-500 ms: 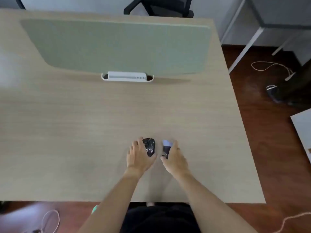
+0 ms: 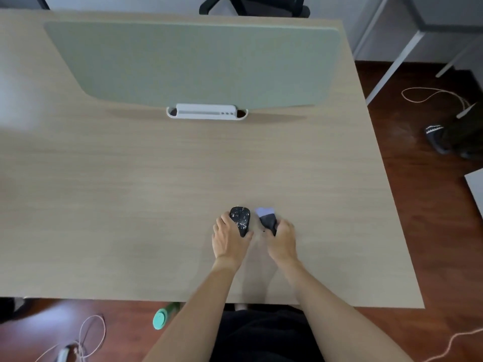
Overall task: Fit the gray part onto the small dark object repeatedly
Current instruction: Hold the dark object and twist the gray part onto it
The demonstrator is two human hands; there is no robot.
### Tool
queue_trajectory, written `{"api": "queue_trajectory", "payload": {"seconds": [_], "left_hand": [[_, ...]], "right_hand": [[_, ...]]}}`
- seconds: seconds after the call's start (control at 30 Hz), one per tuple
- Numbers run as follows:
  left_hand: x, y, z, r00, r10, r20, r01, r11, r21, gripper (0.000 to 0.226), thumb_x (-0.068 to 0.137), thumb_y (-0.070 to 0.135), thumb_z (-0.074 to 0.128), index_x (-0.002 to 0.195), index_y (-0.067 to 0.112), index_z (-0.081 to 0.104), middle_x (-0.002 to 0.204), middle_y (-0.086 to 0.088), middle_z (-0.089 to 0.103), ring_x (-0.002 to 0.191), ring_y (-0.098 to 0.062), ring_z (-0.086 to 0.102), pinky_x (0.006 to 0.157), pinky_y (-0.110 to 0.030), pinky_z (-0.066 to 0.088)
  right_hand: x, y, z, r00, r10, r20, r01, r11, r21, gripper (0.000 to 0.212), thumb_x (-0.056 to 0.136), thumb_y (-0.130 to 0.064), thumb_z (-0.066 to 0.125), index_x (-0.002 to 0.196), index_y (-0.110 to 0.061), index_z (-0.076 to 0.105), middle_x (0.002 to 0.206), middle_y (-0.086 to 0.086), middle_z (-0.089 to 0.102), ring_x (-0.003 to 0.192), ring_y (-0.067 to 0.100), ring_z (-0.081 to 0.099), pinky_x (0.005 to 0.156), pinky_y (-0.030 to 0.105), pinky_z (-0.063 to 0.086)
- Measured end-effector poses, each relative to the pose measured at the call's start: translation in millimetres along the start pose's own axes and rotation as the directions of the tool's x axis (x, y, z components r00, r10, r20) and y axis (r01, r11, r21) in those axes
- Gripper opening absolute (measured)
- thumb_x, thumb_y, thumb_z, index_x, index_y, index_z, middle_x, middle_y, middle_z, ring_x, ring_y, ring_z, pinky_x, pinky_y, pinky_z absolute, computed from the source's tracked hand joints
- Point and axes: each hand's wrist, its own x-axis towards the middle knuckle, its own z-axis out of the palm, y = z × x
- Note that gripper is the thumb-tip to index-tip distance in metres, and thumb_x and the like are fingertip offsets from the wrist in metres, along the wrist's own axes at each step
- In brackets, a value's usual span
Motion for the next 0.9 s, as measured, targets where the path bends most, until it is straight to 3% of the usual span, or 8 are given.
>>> {"api": "queue_trajectory", "payload": {"seconds": [0.1,0.23,0.3,0.5,0.63,0.77,0.9], "left_hand": [[2.6,-2.4,-0.7,1.000,0.009,-0.023,-0.009,1.000,-0.028,0.068,0.070,0.042,0.074,0.120,0.007,0.045,0.115,-0.007,0.055,0.108,-0.029,0.055,0.089,-0.037,0.047],[3.3,-2.6,-0.1,0.999,0.006,-0.045,-0.007,1.000,-0.026,0.063,0.068,0.044,0.077,0.112,0.009,0.047,0.109,-0.006,0.058,0.104,-0.027,0.057,0.087,-0.036,0.047],[3.9,-2.8,-0.9,0.999,0.004,-0.041,-0.005,1.000,-0.026,0.063,0.067,0.042,0.080,0.110,0.009,0.046,0.108,-0.005,0.059,0.103,-0.026,0.057,0.087,-0.034,0.047],[7.0,-0.6,-5.7,1.000,-0.008,-0.020,0.008,1.000,0.010,0.065,0.066,0.047,0.082,0.105,0.009,0.046,0.099,-0.003,0.063,0.097,-0.025,0.062,0.083,-0.031,0.047],[8.4,1.8,-9.9,1.000,-0.029,0.004,0.029,1.000,-0.002,0.062,0.064,0.044,0.082,0.099,0.010,0.044,0.094,-0.004,0.062,0.093,-0.027,0.061,0.079,-0.032,0.046],[7.0,5.6,-15.0,0.999,-0.041,0.009,0.041,0.999,0.009,0.062,0.064,0.048,0.080,0.090,0.013,0.035,0.086,-0.003,0.058,0.089,-0.029,0.062,0.073,-0.031,0.042],[6.0,6.5,-15.7,0.999,-0.050,0.018,0.050,0.999,0.016,0.065,0.063,0.052,0.081,0.095,0.011,0.041,0.093,-0.004,0.063,0.091,-0.028,0.062,0.077,-0.033,0.045]], "right_hand": [[7.1,-10.3,-12.5,0.997,-0.081,-0.013,0.081,0.996,0.040,0.029,0.080,-0.002,0.057,0.059,-0.017,0.044,0.062,-0.002,0.040,0.068,0.020,0.035,0.059,0.030,0.029],[23.7,-31.3,-25.8,0.989,-0.094,0.116,0.092,0.996,0.021,0.012,0.086,-0.005,0.059,0.078,0.002,0.064,0.068,0.004,0.053,0.067,0.020,0.043,0.053,0.018,0.034],[27.8,-42.3,-27.3,0.977,-0.112,0.184,0.106,0.993,0.043,0.013,0.083,-0.006,0.055,0.083,0.003,0.064,0.070,0.003,0.051,0.067,0.018,0.041,0.055,0.026,0.032],[29.9,-61.2,-27.6,0.916,-0.145,0.374,0.204,0.972,-0.121,0.014,0.075,0.002,0.043,0.066,-0.005,0.050,0.067,0.004,0.042,0.065,0.020,0.032,0.058,0.031,0.024],[36.1,-55.9,-36.1,0.917,-0.136,0.375,0.245,0.934,-0.260,0.010,0.072,0.005,0.041,0.066,-0.001,0.047,0.066,0.005,0.038,0.064,0.021,0.028,0.057,0.031,0.024],[43.2,-53.2,-49.6,0.939,-0.138,0.316,0.258,0.889,-0.378,0.019,0.066,0.004,0.039,0.059,-0.013,0.033,0.063,0.005,0.038,0.062,0.024,0.031,0.051,0.029,0.023],[38.5,-64.6,-45.1,0.921,-0.259,0.290,0.334,0.909,-0.248,0.023,0.072,0.006,0.040,0.057,-0.011,0.034,0.059,0.005,0.035,0.060,0.023,0.030,0.051,0.031,0.022]]}}
